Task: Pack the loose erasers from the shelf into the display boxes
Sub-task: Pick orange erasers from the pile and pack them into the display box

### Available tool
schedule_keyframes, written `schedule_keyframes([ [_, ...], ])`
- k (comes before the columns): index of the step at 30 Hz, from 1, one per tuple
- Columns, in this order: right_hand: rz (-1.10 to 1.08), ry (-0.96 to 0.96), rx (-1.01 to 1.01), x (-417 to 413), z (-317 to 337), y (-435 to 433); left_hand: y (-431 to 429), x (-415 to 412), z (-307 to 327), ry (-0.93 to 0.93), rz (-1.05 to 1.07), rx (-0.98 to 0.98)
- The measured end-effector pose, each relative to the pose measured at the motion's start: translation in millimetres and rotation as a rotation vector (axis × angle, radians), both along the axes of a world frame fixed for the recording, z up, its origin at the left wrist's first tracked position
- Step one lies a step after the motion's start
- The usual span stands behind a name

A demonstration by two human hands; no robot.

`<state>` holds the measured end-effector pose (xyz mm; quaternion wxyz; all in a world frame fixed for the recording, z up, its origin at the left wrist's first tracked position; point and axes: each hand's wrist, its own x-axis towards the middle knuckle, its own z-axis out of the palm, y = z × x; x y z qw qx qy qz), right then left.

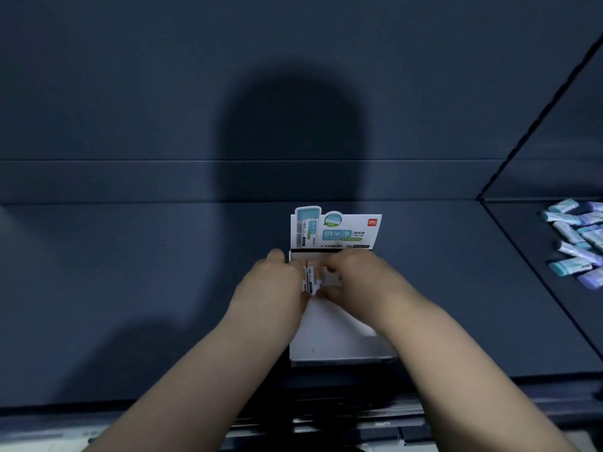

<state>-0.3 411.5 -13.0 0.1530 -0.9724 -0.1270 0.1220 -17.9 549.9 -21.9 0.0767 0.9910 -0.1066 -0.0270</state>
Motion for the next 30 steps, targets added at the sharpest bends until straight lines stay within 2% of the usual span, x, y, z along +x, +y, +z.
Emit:
schedule_keyframes([
  [7,-0.154,-0.167,0.079,-17.2,22.1,-34.7,-11.2,-10.7,39.6,-0.212,-0.097,0.155],
  [13,-0.108,-0.140,-0.077,-30.2,38.1,-79.3,-69.2,-15.3,51.5,-0.222,-0.230,0.237],
  [21,-0.056,-0.106,-0.166,-53.7,42.7,-200.7,-189.4,-24.7,42.3,-0.232,-0.341,0.188],
  [30,-0.147,-0.141,-0.168,-72.4,28.2,-340.1,-295.1,-38.7,14.4,-0.236,-0.263,0.073],
])
